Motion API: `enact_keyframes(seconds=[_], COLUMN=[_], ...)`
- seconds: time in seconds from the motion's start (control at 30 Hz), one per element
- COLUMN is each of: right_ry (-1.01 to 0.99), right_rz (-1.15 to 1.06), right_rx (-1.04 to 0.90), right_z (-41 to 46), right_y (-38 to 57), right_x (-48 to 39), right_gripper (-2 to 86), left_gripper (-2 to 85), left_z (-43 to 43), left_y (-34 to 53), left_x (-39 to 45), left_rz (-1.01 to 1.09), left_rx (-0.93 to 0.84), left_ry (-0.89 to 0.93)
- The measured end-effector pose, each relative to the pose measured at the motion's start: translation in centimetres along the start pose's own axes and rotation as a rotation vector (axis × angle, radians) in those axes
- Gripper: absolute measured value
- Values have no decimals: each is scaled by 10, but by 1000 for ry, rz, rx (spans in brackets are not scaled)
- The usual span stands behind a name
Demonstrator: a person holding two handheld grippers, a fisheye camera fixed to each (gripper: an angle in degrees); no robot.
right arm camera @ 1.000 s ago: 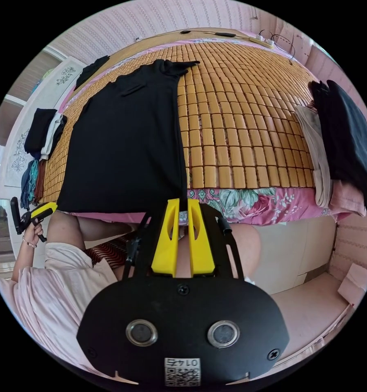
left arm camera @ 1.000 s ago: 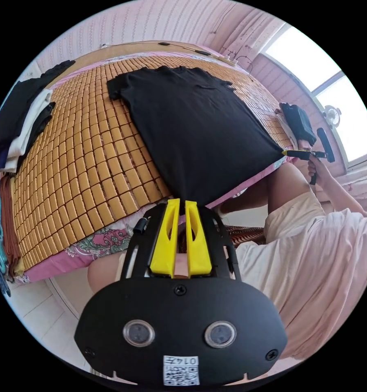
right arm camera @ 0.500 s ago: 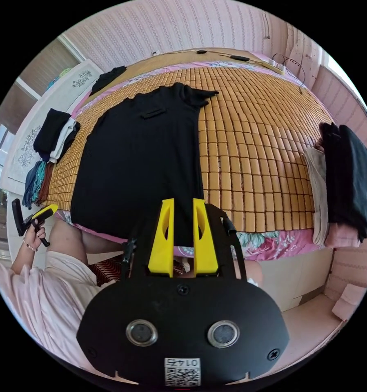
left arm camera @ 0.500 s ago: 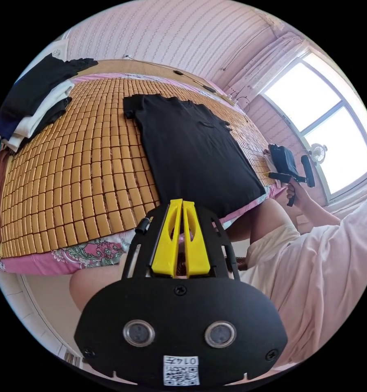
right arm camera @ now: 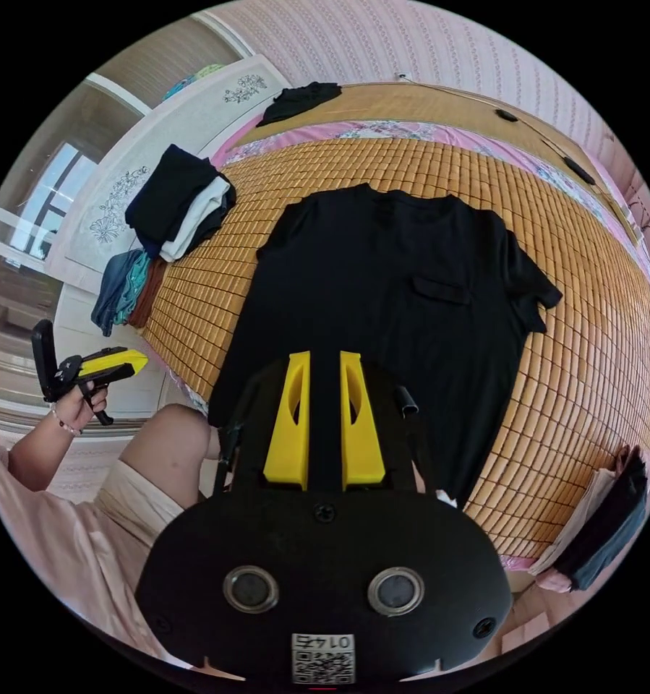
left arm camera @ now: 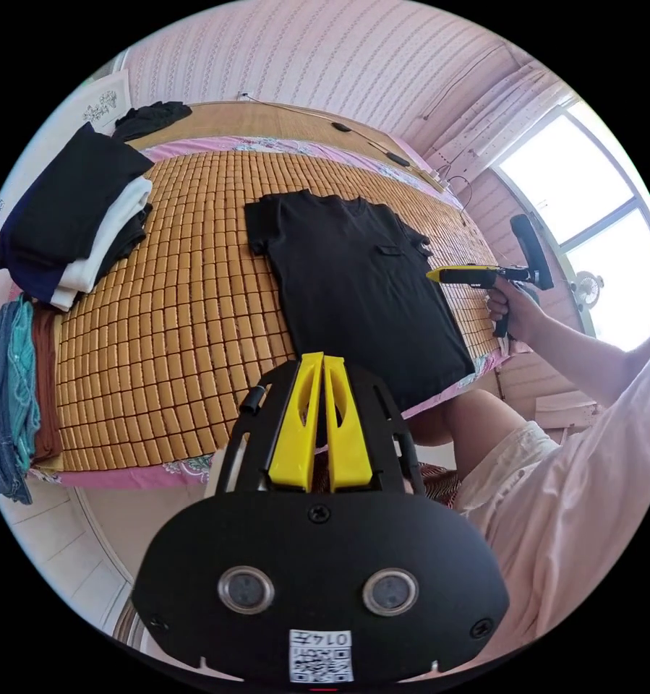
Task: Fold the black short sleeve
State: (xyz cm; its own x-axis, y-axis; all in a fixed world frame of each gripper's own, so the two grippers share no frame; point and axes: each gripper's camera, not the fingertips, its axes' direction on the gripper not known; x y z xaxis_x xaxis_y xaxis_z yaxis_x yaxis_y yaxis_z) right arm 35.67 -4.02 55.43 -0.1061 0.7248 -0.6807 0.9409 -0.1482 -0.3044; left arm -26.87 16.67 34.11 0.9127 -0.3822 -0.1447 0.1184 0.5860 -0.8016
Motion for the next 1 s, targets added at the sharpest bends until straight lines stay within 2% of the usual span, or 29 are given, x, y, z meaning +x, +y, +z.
enact_keyframes(seconds=[0.13,0.27,0.4,0.57,0.73,0.83,1.0], right_ry=[-47,3,77,112,133,159,41], right_rz=[-76,-216,-272,-235,-164,-119,-144], right_rx=[-77,-105,-112,-85,-75,12,28], right_z=[3,19,51,104,143,140,129], right_y=[-57,-130,-197,-283,-310,-309,-318], right_x=[-56,-107,-132,-136,-121,-115,-110], right_gripper=[64,63,67,84,74,10,-1], left_gripper=[-9,-7,23,63,63,50,1], left_z=[-24,-25,0,51,99,117,126], left_y=[-13,-36,-77,-132,-175,-190,-202], left_x=[-11,-33,-72,-106,-119,-123,-127], left_rz=[-28,-19,-11,-78,-195,-242,-236], left_rx=[9,50,129,116,150,121,89], left_ry=[-17,-5,33,90,86,85,93])
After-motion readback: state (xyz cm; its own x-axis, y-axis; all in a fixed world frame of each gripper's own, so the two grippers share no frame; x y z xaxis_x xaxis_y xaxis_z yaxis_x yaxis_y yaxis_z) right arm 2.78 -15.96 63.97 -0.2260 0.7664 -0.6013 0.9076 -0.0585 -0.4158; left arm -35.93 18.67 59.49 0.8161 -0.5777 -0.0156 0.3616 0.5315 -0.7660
